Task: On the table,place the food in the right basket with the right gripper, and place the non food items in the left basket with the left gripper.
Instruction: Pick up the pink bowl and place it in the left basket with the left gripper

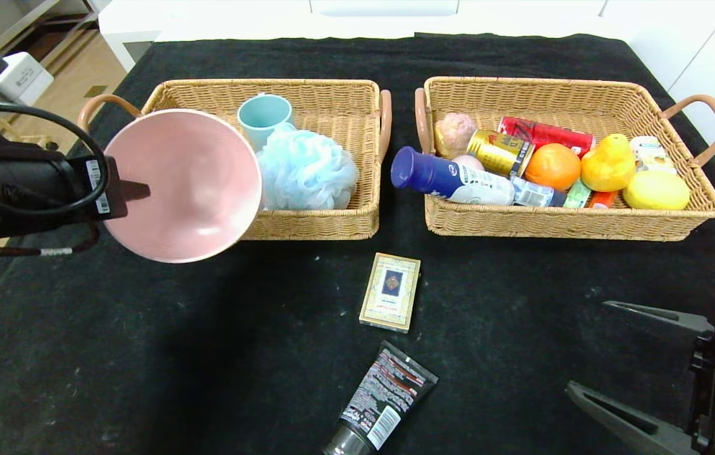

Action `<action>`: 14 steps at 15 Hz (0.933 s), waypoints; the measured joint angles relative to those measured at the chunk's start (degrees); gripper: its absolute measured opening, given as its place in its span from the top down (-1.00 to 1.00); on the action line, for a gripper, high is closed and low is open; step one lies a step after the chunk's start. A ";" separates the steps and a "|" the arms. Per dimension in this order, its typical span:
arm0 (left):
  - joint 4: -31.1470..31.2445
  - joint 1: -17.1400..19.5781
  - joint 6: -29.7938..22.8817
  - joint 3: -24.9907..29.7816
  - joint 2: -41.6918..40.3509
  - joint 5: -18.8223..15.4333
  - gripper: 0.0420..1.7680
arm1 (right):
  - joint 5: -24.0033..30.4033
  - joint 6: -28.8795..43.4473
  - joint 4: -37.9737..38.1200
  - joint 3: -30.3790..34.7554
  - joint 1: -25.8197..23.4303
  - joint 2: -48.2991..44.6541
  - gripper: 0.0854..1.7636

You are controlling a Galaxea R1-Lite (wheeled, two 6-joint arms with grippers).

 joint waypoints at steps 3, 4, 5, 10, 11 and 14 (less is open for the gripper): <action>-1.23 3.68 -3.15 -6.03 4.52 -1.66 0.85 | -0.06 0.11 -0.13 -0.30 -0.20 -0.11 -0.94; -2.40 4.57 -3.83 -7.80 6.10 -1.71 0.85 | -0.04 0.09 -0.16 -0.29 -0.22 -0.16 -0.94; -3.69 5.45 -4.11 -9.35 7.73 -1.71 0.85 | 0.00 0.11 -0.16 -0.24 -0.24 -0.16 -0.94; -6.28 9.83 -5.96 -17.31 16.37 -1.71 0.85 | 0.05 0.11 -0.13 -0.16 -0.24 -0.13 -0.94; -6.31 10.59 -7.09 -18.82 17.79 -1.74 0.85 | 0.02 0.11 -0.09 -0.11 -0.24 -0.13 -0.94; -8.75 12.39 -7.78 -21.61 21.55 -1.82 0.85 | 0.02 0.11 -0.09 -0.11 -0.24 -0.10 -0.94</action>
